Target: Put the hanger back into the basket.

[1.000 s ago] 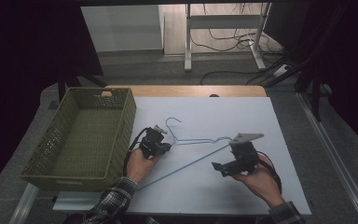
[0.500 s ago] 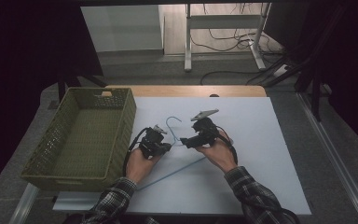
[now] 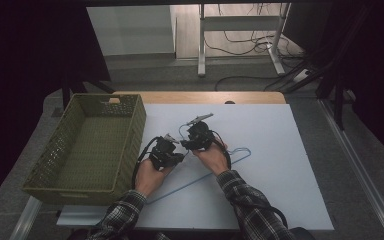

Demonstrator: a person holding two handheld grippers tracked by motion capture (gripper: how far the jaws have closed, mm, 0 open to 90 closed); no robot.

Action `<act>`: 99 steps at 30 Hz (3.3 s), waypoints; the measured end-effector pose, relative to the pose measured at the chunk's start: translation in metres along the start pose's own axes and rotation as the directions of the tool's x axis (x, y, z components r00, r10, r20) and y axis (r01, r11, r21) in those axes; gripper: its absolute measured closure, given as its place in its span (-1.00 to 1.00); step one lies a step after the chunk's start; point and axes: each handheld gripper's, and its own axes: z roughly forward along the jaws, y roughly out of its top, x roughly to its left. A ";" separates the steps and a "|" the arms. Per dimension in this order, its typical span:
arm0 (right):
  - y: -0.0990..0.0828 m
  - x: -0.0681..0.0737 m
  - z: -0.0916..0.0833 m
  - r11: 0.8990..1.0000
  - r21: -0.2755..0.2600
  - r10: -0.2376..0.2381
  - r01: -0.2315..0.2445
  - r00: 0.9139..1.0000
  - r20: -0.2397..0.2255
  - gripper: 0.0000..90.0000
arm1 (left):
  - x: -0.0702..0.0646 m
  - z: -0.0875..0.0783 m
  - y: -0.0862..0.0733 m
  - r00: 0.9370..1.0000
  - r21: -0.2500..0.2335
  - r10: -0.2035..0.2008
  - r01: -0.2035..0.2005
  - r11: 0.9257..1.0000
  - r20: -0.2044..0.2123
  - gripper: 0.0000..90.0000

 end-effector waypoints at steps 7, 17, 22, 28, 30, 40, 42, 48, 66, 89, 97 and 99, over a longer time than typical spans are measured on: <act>-0.001 0.003 0.006 1.000 0.016 0.006 -0.006 1.000 -0.002 0.78 | 0.000 -0.002 0.000 1.000 -0.010 -0.002 0.002 1.000 0.019 0.92; 0.006 0.009 -0.022 0.998 -0.055 0.033 -0.035 0.999 -0.028 0.90 | -0.002 -0.031 0.004 0.997 -0.089 -0.011 0.017 0.996 0.076 0.36; 0.008 0.012 -0.045 0.993 -0.112 0.022 -0.028 0.998 -0.053 0.90 | -0.002 -0.052 0.008 0.989 -0.093 -0.012 0.026 0.995 0.149 0.24; 0.005 0.024 -0.068 0.987 -0.162 -0.019 0.007 0.997 -0.077 0.90 | -0.005 -0.065 0.015 0.970 -0.069 0.002 0.015 0.997 0.243 0.33; 0.004 0.027 -0.071 0.985 -0.173 -0.027 0.013 0.997 -0.079 0.90 | -0.007 -0.065 0.016 0.966 -0.063 0.004 0.013 0.998 0.257 0.38; -0.005 0.041 -0.086 0.974 -0.218 -0.090 0.063 0.989 -0.115 0.90 | -0.015 -0.058 0.020 0.945 -0.006 -0.013 0.016 1.000 0.327 0.59; -0.007 0.043 -0.087 0.970 -0.229 -0.112 0.081 0.986 -0.125 0.90 | -0.014 -0.057 0.020 0.936 0.005 -0.028 0.028 1.000 0.352 0.72; -0.009 0.043 -0.089 0.966 -0.240 -0.131 0.092 0.980 -0.151 0.89 | -0.013 -0.054 0.019 0.932 0.027 -0.066 0.060 0.998 0.356 0.94; -0.001 0.013 -0.118 0.960 -0.245 -0.179 0.133 0.968 -0.174 -0.24 | -0.005 -0.077 0.036 0.968 0.027 -0.098 0.095 0.995 0.230 0.95; -0.043 -0.012 -0.166 0.970 -0.230 -0.101 0.076 0.990 -0.100 -0.87 | 0.005 -0.132 0.065 0.995 0.045 -0.049 0.046 0.998 0.085 0.95; -0.063 -0.017 -0.178 0.973 -0.227 -0.057 0.034 0.994 -0.095 -0.94 | 0.017 -0.160 0.069 0.997 0.043 -0.062 0.061 0.997 0.034 0.94; -0.068 -0.019 -0.181 0.974 -0.225 -0.033 0.009 0.994 -0.101 -0.94 | 0.020 -0.169 0.069 0.997 0.036 -0.068 0.067 0.997 0.021 0.94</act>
